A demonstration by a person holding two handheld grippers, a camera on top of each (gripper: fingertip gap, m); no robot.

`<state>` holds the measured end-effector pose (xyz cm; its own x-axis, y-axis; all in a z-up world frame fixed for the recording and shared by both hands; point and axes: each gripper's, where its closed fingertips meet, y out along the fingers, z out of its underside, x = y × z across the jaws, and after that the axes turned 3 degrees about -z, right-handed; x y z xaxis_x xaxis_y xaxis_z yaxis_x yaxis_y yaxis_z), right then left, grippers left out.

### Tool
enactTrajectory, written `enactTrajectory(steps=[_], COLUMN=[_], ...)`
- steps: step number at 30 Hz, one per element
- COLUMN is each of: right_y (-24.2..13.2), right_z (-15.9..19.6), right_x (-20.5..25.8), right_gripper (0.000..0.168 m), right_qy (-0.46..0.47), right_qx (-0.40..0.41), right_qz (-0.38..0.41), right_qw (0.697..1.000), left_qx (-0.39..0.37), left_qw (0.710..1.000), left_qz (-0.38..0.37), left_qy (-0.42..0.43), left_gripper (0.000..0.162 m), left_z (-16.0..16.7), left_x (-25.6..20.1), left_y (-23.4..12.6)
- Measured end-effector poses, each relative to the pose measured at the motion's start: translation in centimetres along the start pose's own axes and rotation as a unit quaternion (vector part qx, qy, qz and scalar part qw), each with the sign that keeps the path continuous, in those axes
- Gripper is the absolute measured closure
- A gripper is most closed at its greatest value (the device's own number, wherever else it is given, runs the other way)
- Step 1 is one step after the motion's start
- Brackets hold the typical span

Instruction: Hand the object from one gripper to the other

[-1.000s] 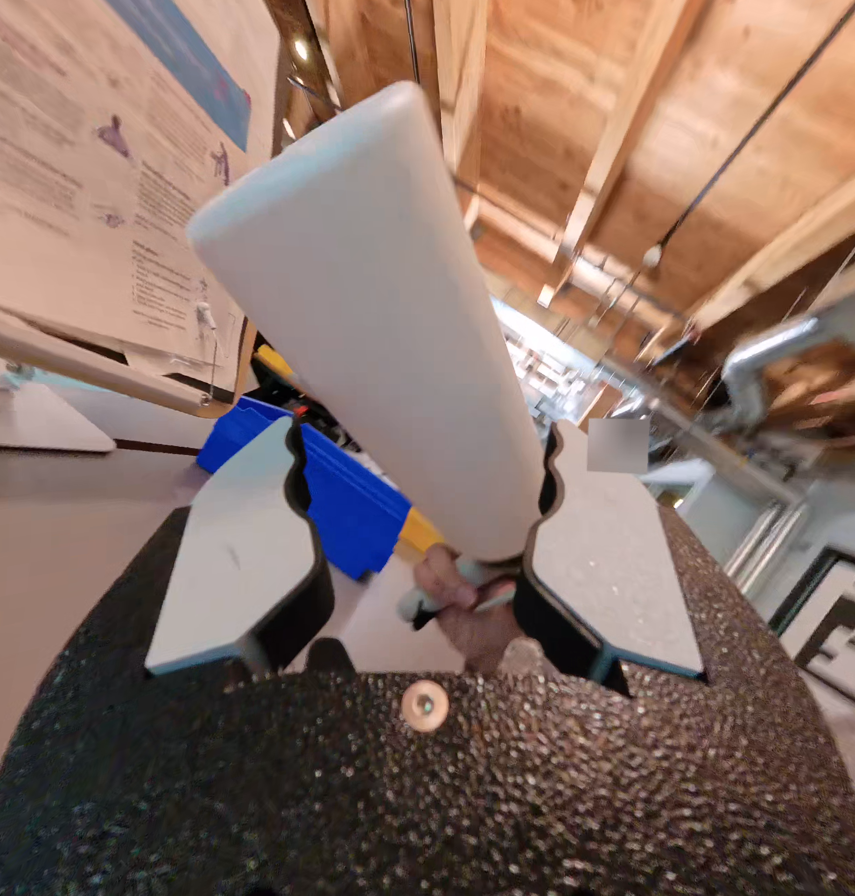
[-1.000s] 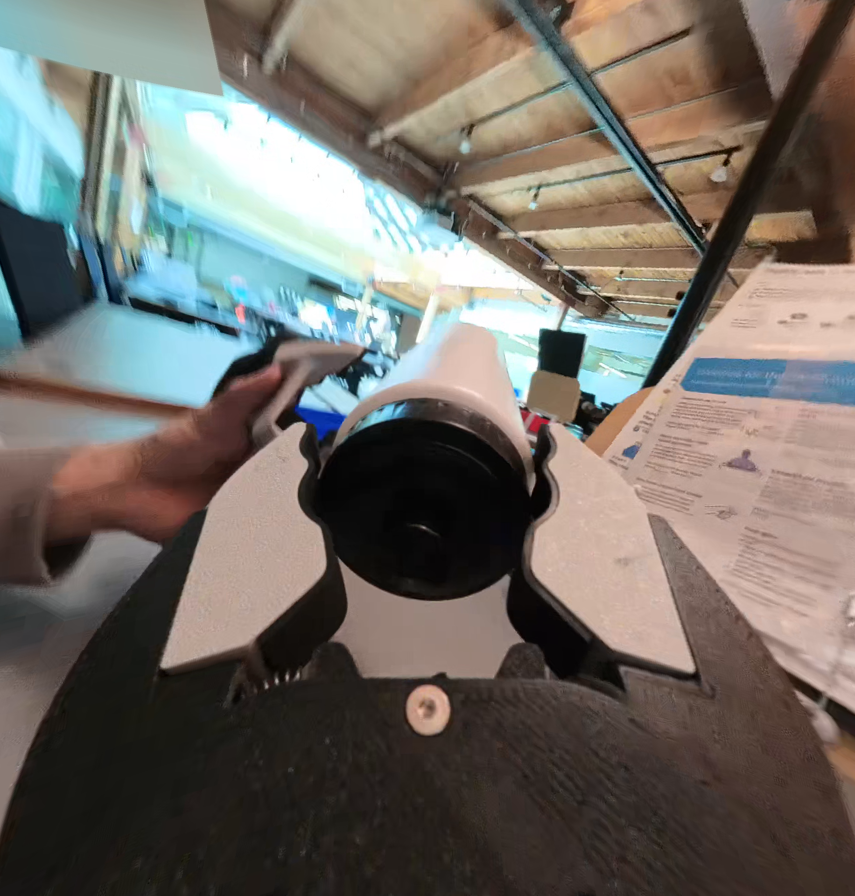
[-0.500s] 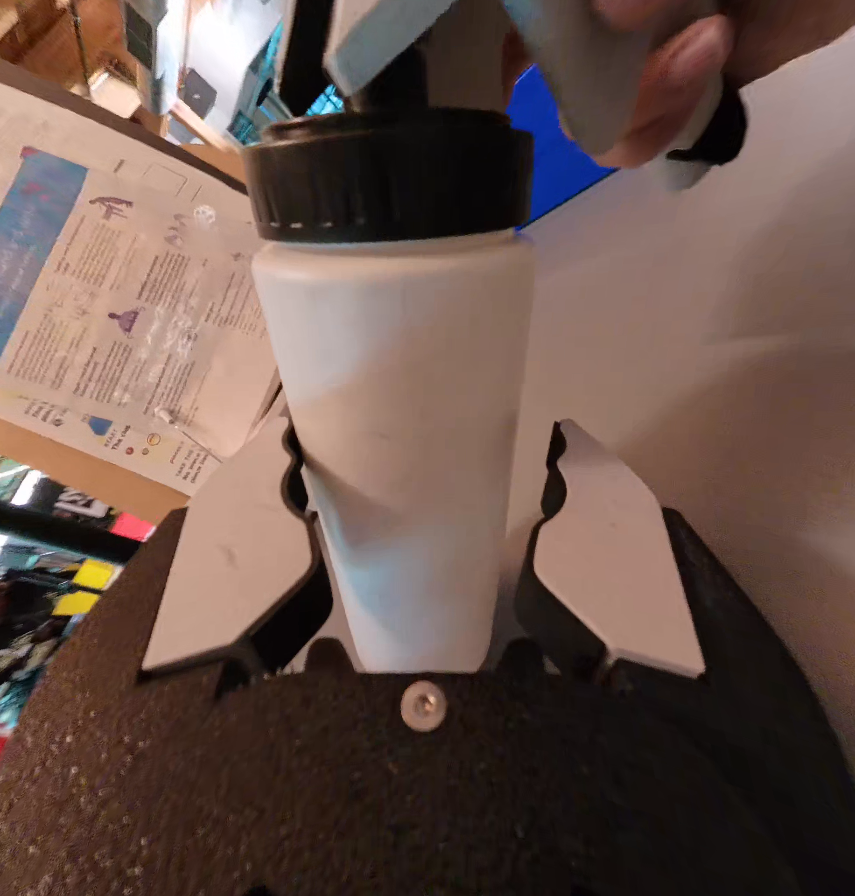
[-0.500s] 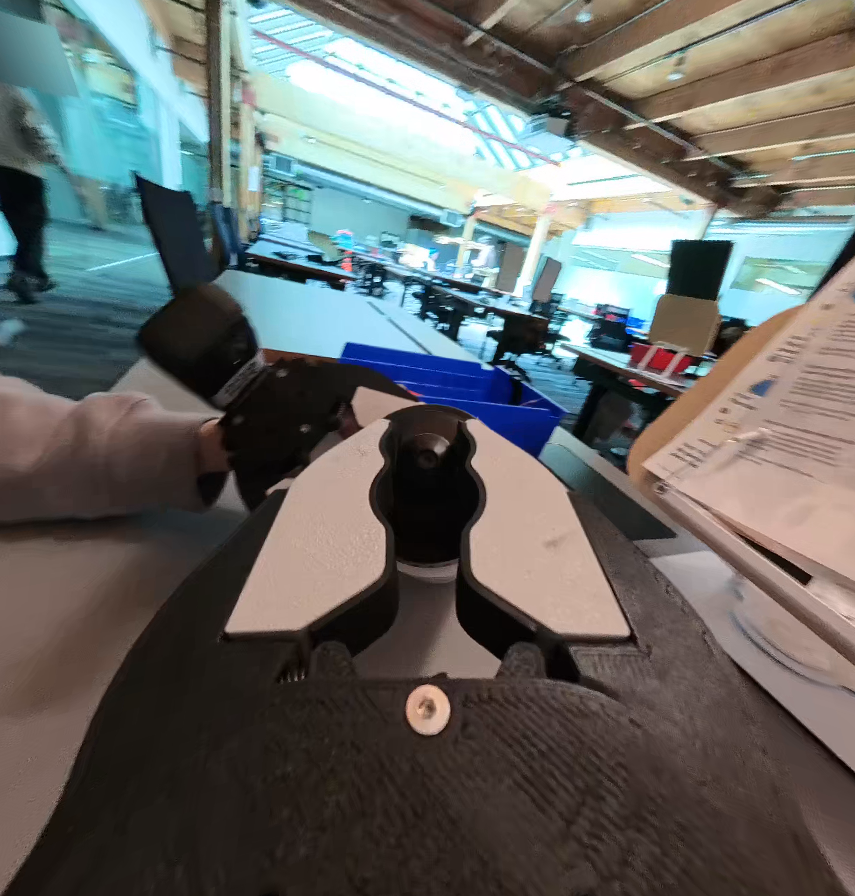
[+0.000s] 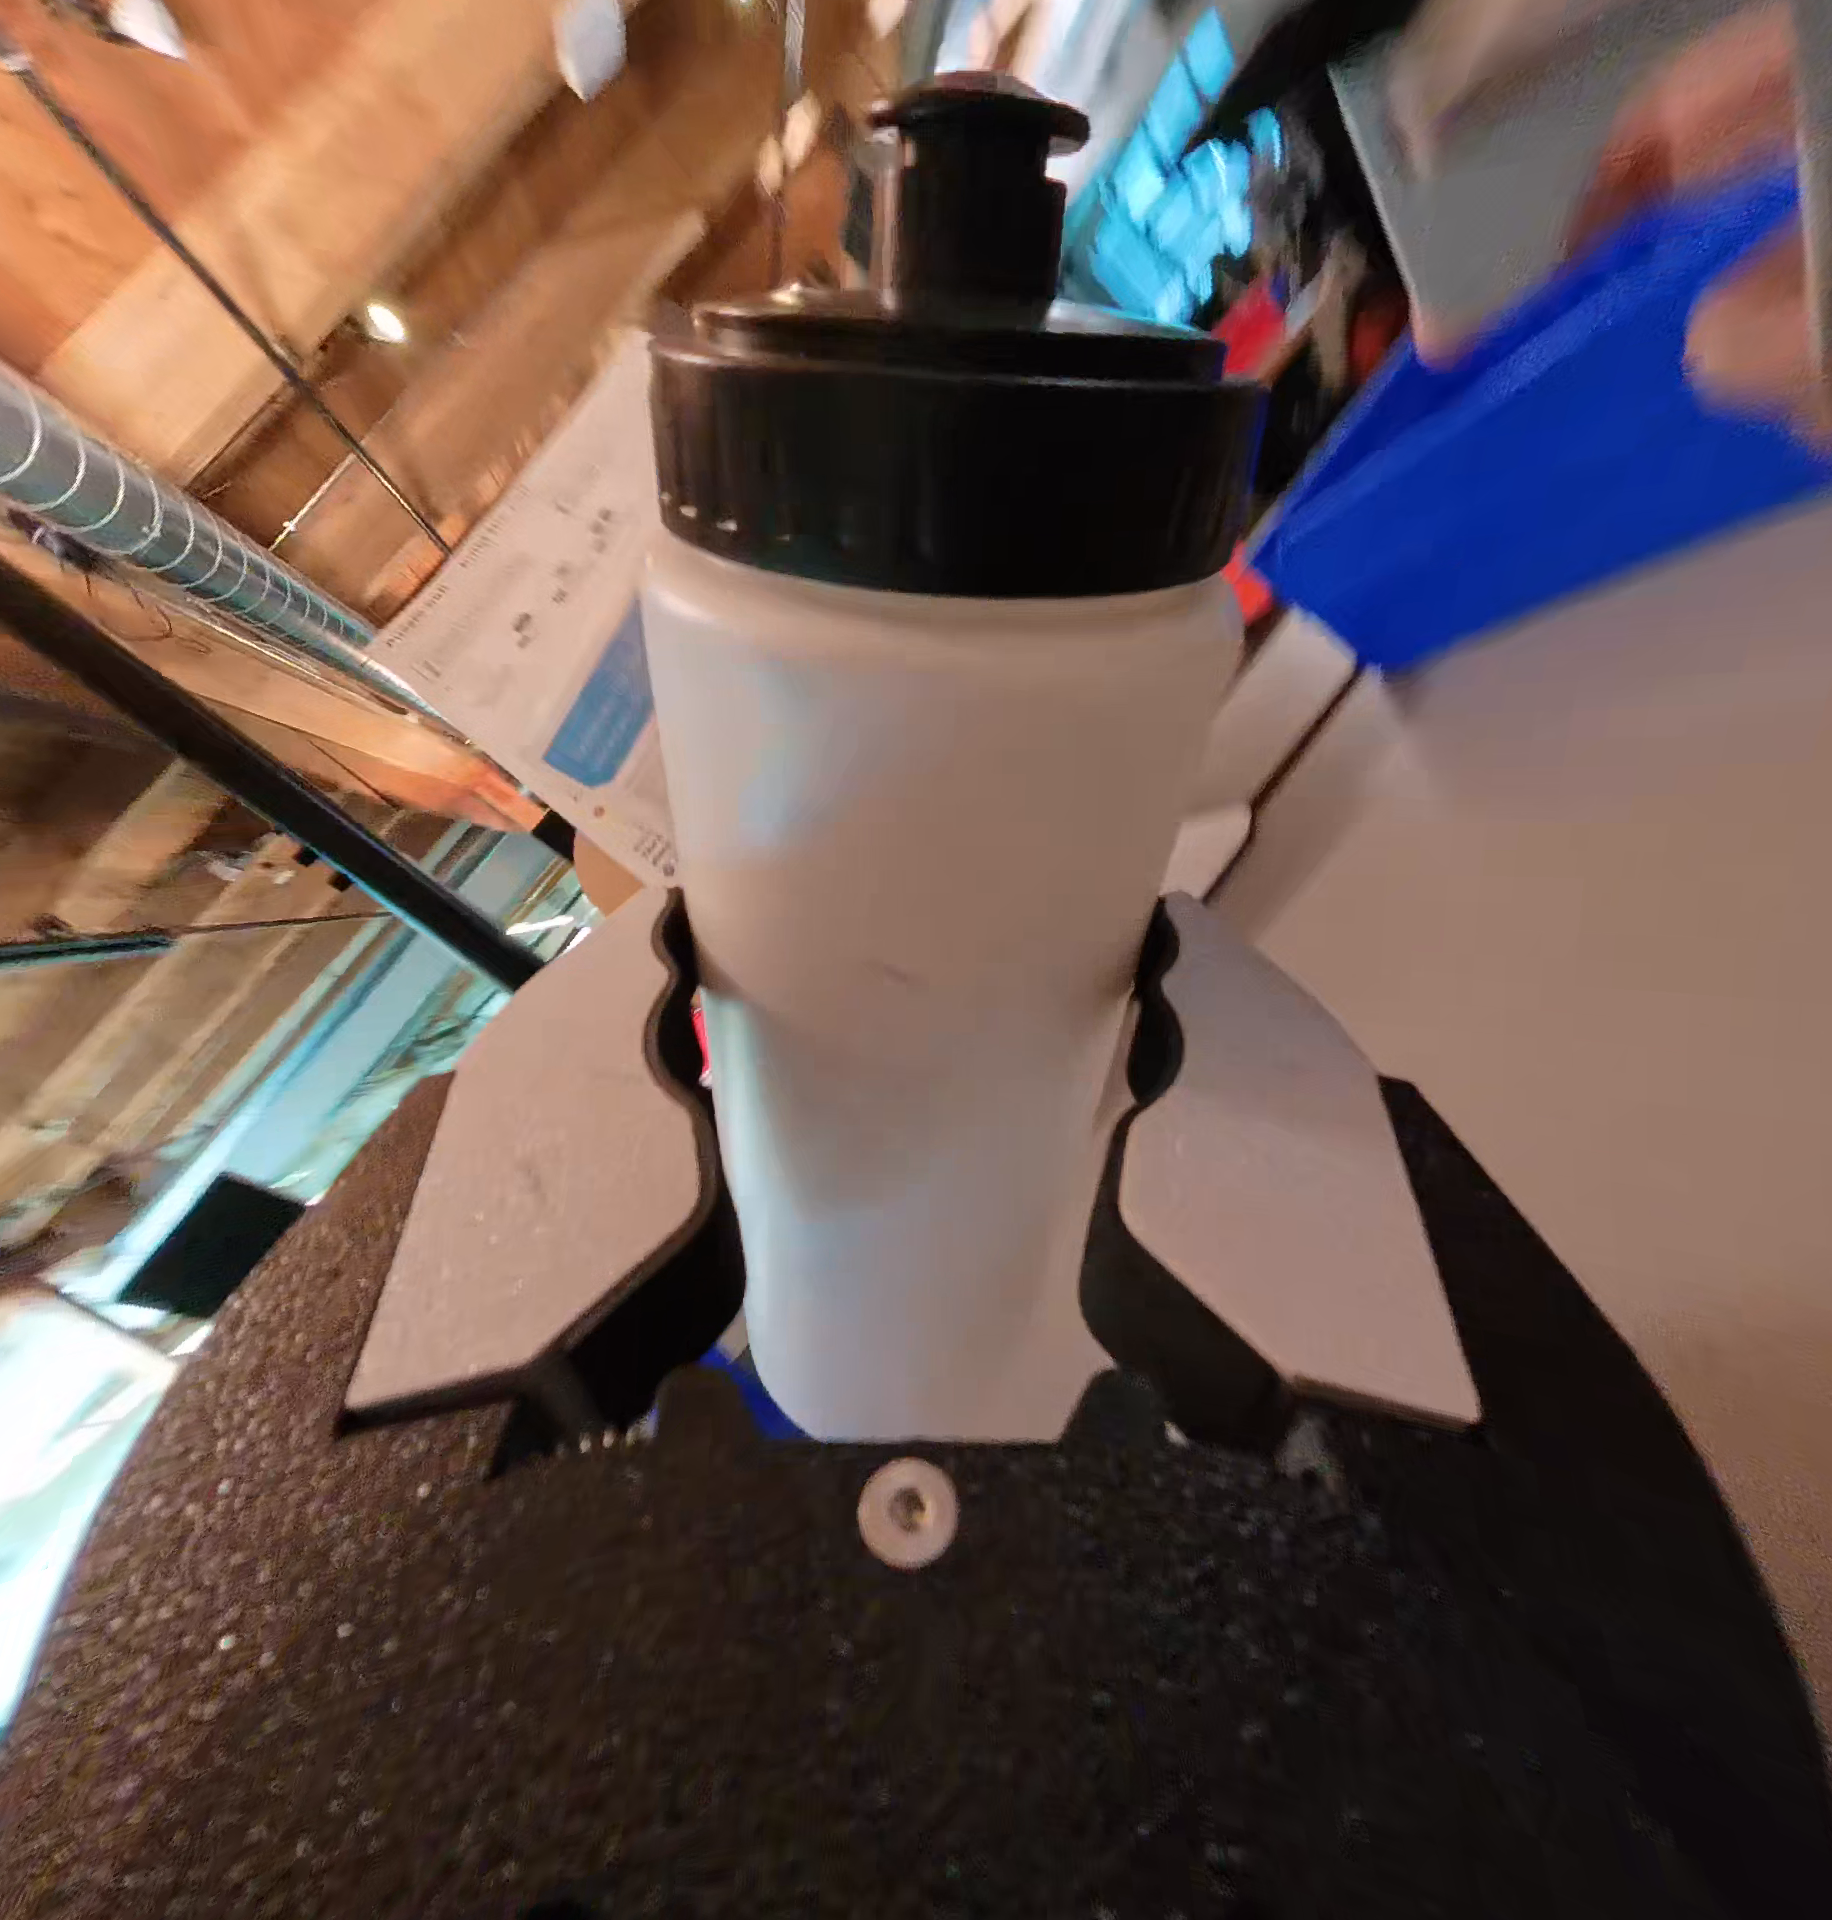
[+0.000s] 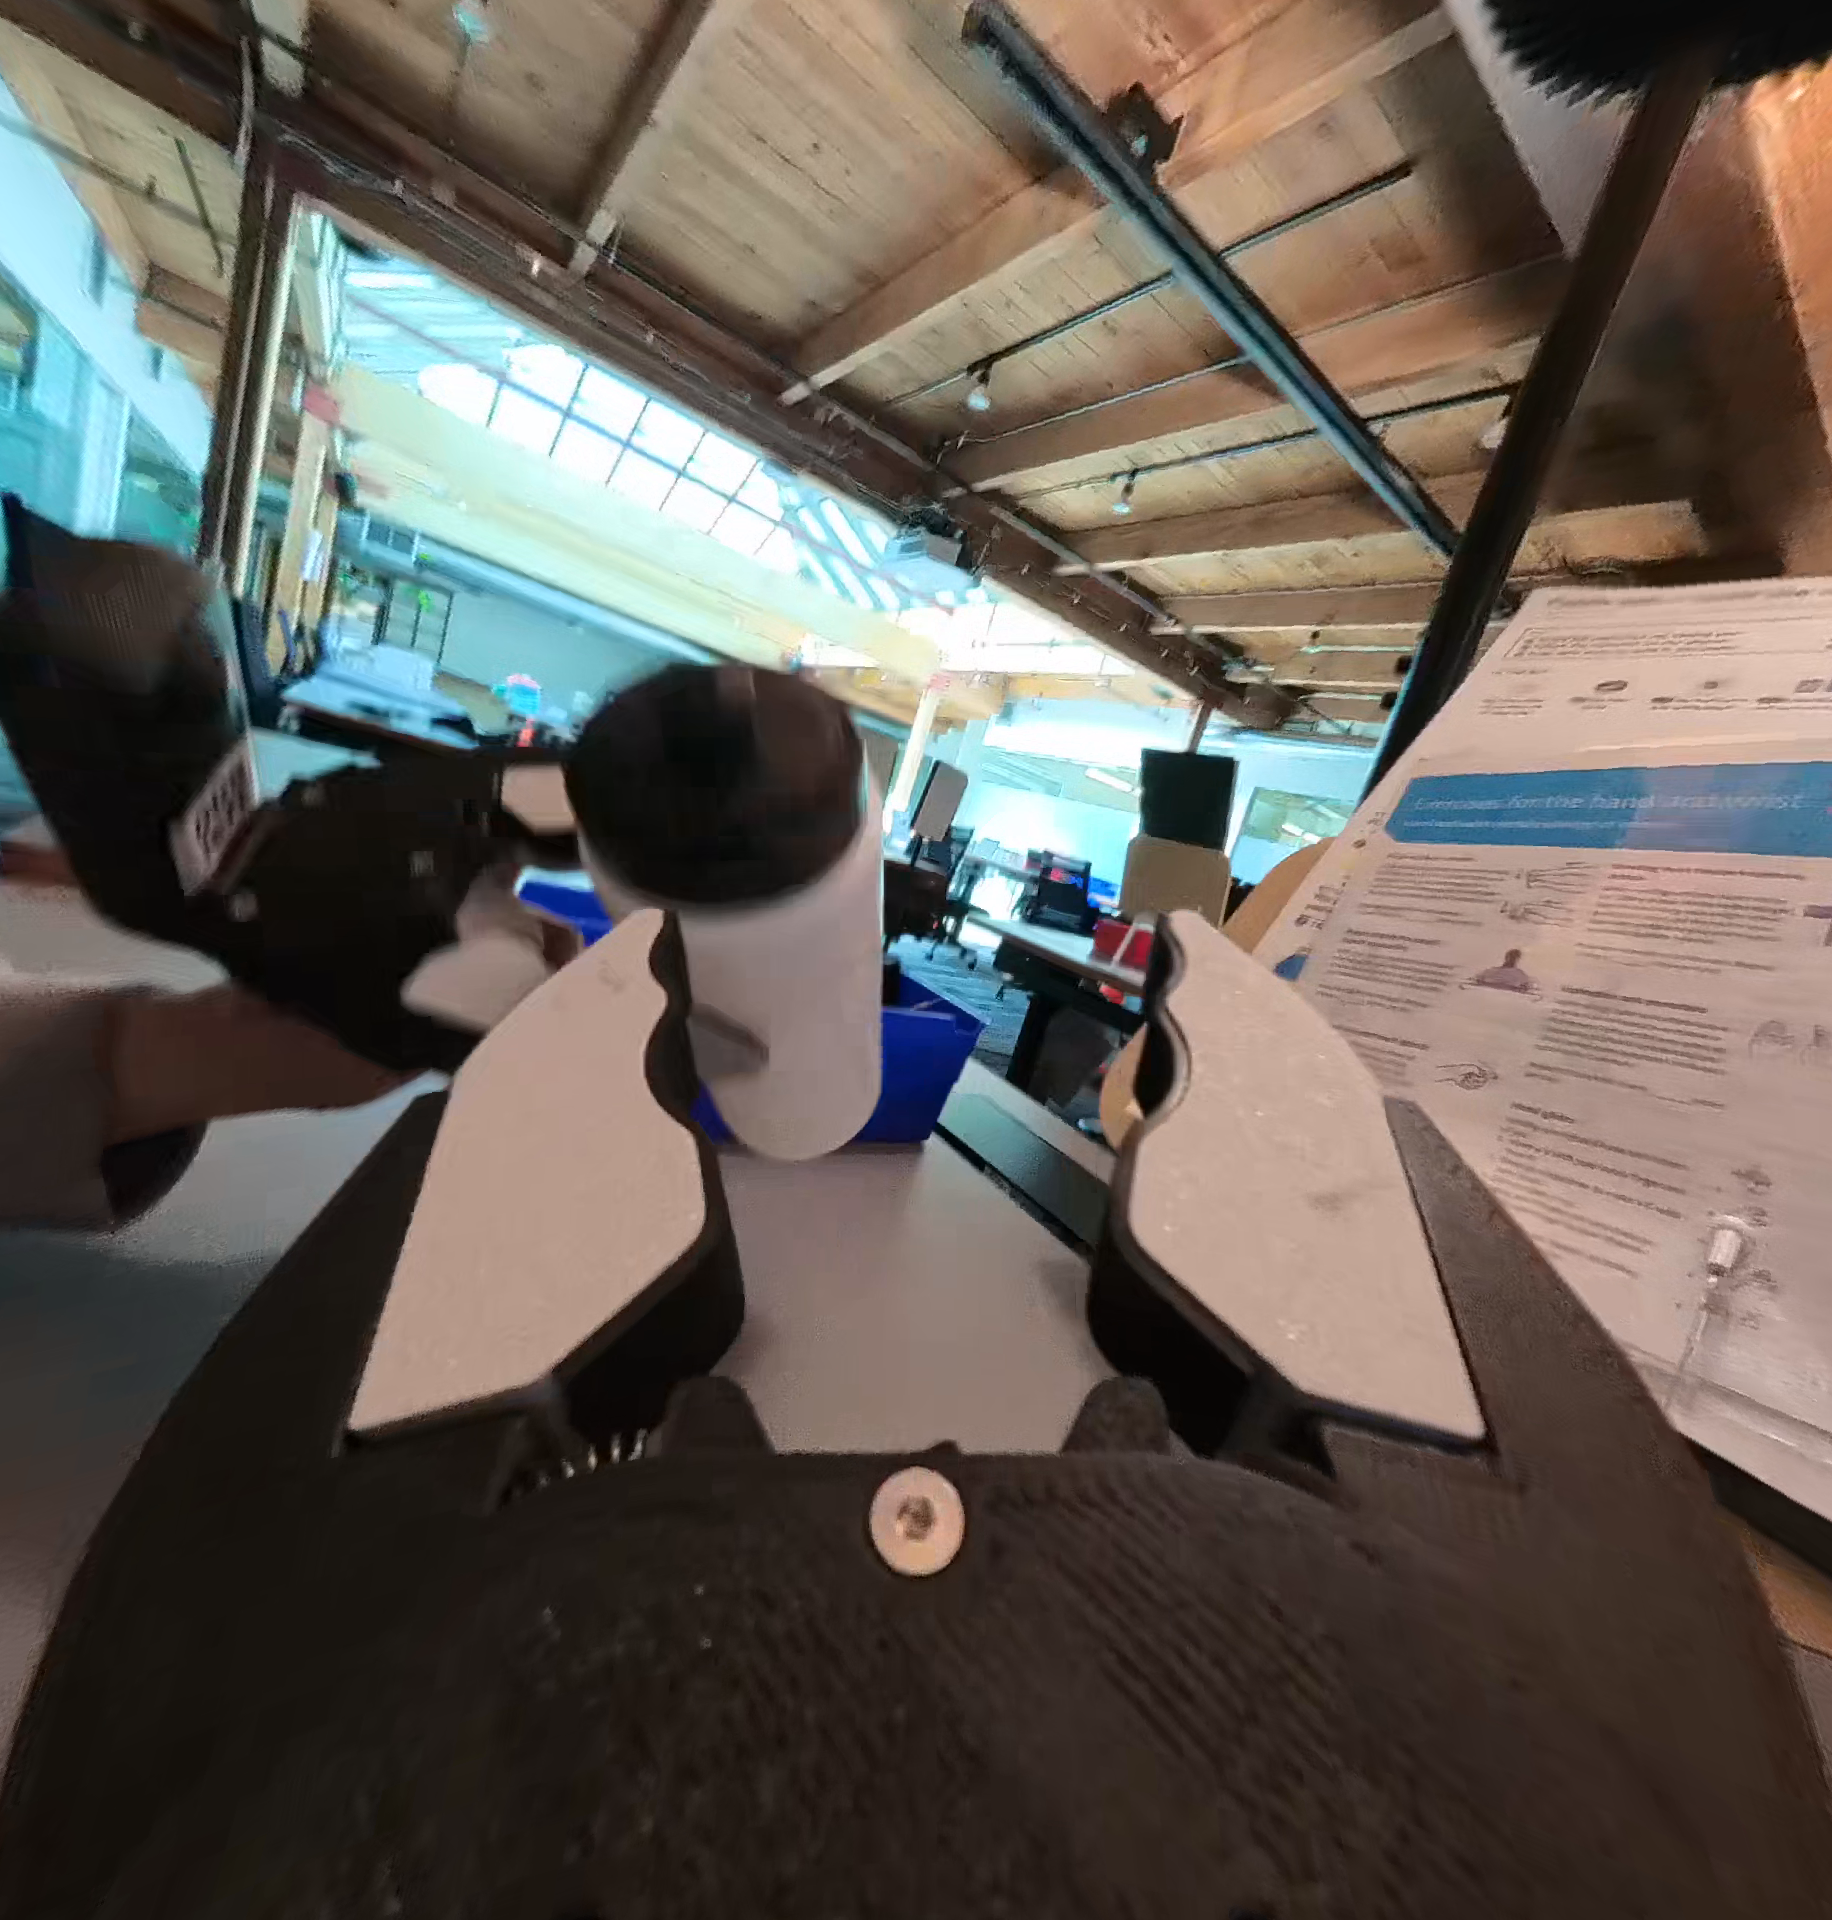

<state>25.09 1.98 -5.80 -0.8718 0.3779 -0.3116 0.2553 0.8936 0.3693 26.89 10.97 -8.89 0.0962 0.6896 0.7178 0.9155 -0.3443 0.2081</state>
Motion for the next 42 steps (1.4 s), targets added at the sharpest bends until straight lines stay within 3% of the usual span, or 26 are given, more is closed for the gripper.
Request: enactTrajectory(steps=[2,3,6,8,10,12,16,18,20,23,26,29,31,32,34,36,38,40,42], right_y=[1.1,1.6,2.3,2.4,2.2,2.0,2.1,2.1,2.2,1.2,0.7,0.4,0.7,1.1,1.9,1.9,2.2,2.9,3.4], right_z=[1.9,3.2,6.3,7.3,8.3,8.7,9.3,9.3,8.1,6.2,5.4,4.9,5.2,5.6,6.8,7.3,8.3,9.8,10.8], right_x=[1.4,2.2,3.4,3.4,3.3,3.3,3.2,3.8,5.0,8.7,10.1,11.3,11.4,10.3,7.3,5.6,4.6,4.6,4.7], right_gripper=[0.076,0.071,0.066,0.067,0.071,0.083,0.083,0.083,0.084,0.084,0.084,0.084,0.084,0.084,0.074,0.075,0.073,0.061,0.065], right_qy=[0.002,0.01,-0.006,-0.028,-0.063,-0.116,-0.104,-0.055,0.051,0.261,0.381,0.457,0.428,0.398,0.268,0.096,-0.023,-0.076,-0.145], right_qx=[0.044,0.074,0.148,0.176,0.205,0.222,0.244,0.24,0.198,0.162,0.147,0.156,0.158,0.149,0.144,0.154,0.199,0.244,0.271], right_qz=[-0.034,-0.052,-0.064,-0.052,-0.038,-0.029,-0.029,-0.044,-0.083,-0.237,-0.295,-0.334,-0.325,-0.289,-0.175,-0.102,-0.047,-0.019,0.006], right_qw=[0.998,0.996,0.987,0.983,0.976,0.968,0.964,0.968,0.975,0.922,0.864,0.809,0.828,0.858,0.936,0.978,0.979,0.967,0.952], left_qx=[-0.07,-0.112,-0.216,-0.231,-0.231,-0.232,-0.219,-0.229,-0.226,-0.21,-0.226,-0.247,-0.248,-0.232,-0.187,-0.131,-0.085,-0.049,-0.018], left_qw=[0.988,0.964,0.842,0.797,0.776,0.779,0.783,0.782,0.779,0.756,0.733,0.726,0.718,0.722,0.75,0.773,0.793,0.814,0.838], left_qz=[0.035,0.07,0.162,0.188,0.195,0.193,0.202,0.176,0.19,0.28,0.352,0.375,0.38,0.363,0.277,0.188,0.127,0.086,0.057], left_qy=[-0.136,-0.232,-0.467,-0.525,-0.553,-0.55,-0.547,-0.552,-0.553,-0.553,-0.537,-0.52,-0.527,-0.542,-0.57,-0.591,-0.59,-0.573,-0.542], left_gripper=[0.081,0.079,0.081,0.081,0.081,0.08,0.08,0.074,0.062,0.061,0.061,0.062,0.064,0.069,0.073,0.074,0.074,0.074,0.074], left_z=[-2.3,-3.7,-6.5,-6.3,-5.7,-5.3,-4.6,-4.3,-4.0,-4.0,-4.8,-5.1,-5.0,-4.6,-2.8,-0.4,1.3,2.0,2.1], left_x=[0.8,1.1,2.4,2.5,2.2,1.8,1.7,2.4,2.4,1.3,0.6,0.5,0.7,1.0,2.0,2.9,3.3,3.2,2.7], left_y=[-0.8,-1.3,-2.8,-2.8,-2.6,-2.4,-2.2,-2.3,-2.3,-3.0,-4.5,-5.4,-5.3,-4.6,-2.5,-0.9,-0.2,0.1,0.2])
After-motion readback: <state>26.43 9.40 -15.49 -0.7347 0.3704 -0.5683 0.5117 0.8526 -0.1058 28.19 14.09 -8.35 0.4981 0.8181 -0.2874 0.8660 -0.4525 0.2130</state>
